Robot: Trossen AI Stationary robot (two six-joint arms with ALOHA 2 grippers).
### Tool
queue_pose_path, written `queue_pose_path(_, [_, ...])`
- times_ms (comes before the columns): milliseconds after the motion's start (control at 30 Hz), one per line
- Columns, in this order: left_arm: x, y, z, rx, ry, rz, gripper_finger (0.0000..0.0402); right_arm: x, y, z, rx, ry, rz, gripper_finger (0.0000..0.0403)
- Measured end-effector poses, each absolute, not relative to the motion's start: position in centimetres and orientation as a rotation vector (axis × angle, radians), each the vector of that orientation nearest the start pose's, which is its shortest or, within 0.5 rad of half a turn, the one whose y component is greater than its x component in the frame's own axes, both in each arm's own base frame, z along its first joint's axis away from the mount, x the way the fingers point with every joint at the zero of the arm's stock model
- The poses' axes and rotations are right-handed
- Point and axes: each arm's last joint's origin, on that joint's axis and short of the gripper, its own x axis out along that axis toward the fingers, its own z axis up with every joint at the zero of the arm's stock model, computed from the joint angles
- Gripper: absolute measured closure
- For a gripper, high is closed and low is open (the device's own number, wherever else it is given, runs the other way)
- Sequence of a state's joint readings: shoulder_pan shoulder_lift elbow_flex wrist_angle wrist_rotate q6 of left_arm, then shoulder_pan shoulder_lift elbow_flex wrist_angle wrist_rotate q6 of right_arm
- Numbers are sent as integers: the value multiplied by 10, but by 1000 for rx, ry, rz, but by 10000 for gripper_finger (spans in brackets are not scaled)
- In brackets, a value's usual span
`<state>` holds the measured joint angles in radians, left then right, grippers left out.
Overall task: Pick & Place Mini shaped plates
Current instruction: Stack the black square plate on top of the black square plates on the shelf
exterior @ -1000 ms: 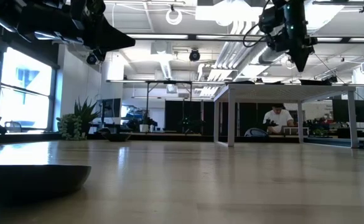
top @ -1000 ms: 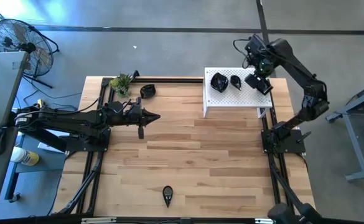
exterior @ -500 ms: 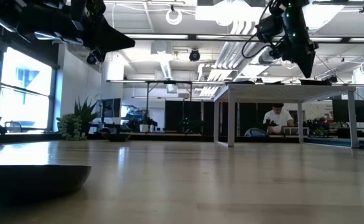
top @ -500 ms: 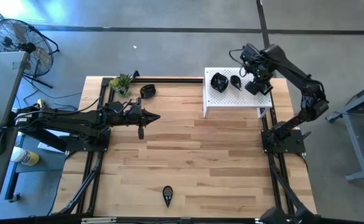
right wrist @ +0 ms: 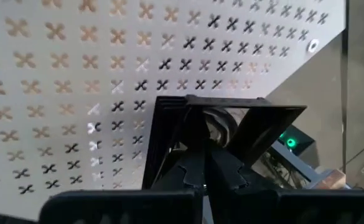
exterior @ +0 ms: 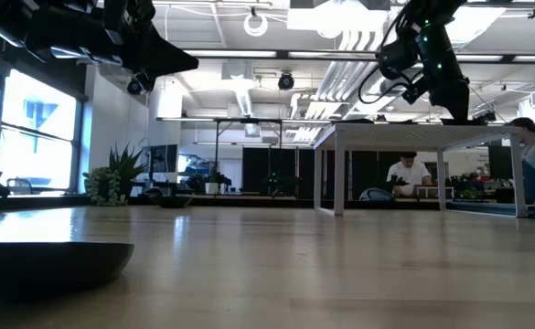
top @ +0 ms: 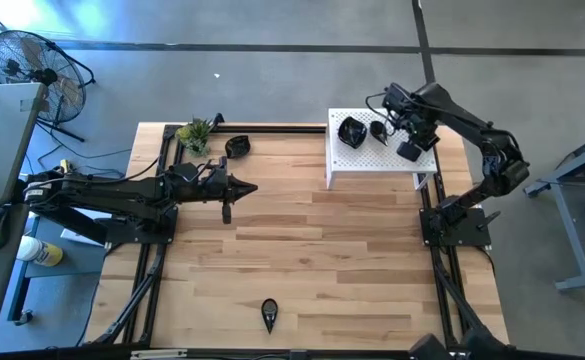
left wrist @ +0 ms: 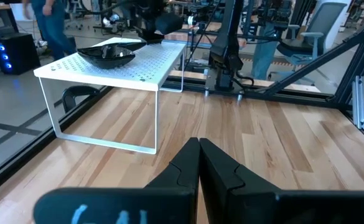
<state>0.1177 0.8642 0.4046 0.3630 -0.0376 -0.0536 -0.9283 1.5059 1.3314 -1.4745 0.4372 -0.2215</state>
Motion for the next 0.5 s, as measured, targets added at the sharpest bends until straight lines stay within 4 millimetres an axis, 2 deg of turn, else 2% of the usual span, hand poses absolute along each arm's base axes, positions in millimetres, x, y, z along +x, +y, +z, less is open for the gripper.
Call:
queue_pose_path(400, [190,23,240,-57,93,157,396,152,-216,315,311,1543,-809,403])
queue_pose_path(500, [190,24,240,-57,93,158,396,153,-219,320,309,1507,-861,399])
